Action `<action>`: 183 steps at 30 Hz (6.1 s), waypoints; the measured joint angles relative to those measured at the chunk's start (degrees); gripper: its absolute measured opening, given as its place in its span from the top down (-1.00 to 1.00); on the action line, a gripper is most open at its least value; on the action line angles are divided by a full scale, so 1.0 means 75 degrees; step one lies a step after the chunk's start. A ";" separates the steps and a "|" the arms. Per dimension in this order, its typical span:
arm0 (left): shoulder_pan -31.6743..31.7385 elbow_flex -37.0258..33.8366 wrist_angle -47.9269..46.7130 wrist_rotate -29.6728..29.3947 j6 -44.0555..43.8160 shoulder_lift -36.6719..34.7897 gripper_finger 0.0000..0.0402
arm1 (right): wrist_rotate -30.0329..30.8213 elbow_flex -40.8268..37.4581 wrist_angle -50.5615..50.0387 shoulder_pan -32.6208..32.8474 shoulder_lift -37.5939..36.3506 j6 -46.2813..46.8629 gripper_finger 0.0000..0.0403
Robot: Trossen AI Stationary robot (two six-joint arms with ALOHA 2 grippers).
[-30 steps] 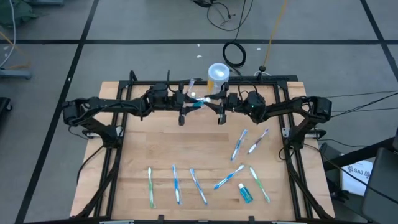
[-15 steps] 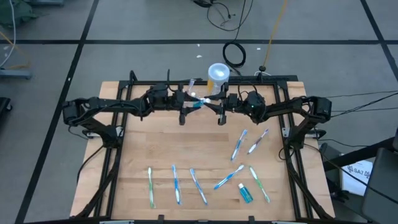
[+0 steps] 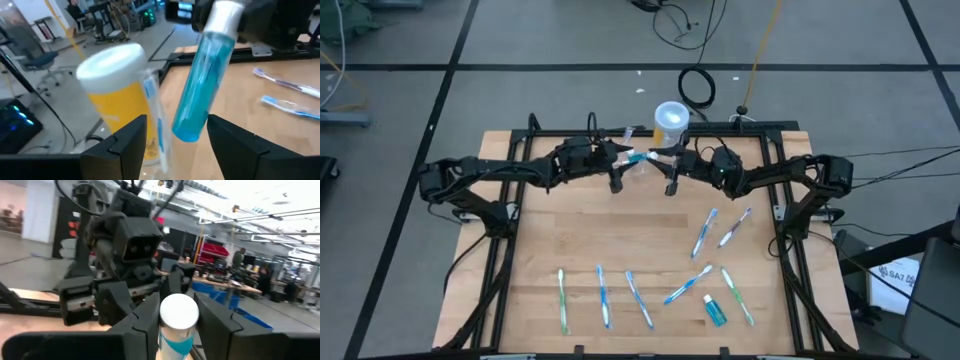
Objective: Pick & Place toothbrushing station
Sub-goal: Put the top blue mouthwash into the middle section of the transparent organizer, then put the blue toothbrush into the right section of the transparent organizer
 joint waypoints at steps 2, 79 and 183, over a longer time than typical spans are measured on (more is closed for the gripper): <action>0.0004 0.0006 -0.0315 -0.0023 0.0054 -0.0134 -0.06 | 0.0036 0.0000 -0.0001 -0.0049 -0.0006 -0.0004 0.54; 0.0004 0.0003 -0.2900 -0.3390 0.0057 -0.2277 -0.06 | 0.4346 0.3710 -0.5950 0.0837 0.1566 0.2129 0.52; 0.0003 -0.0003 0.0031 -0.2606 0.1169 -0.2274 -0.06 | 0.2518 0.0815 -1.3871 0.2792 -0.0267 1.1719 0.18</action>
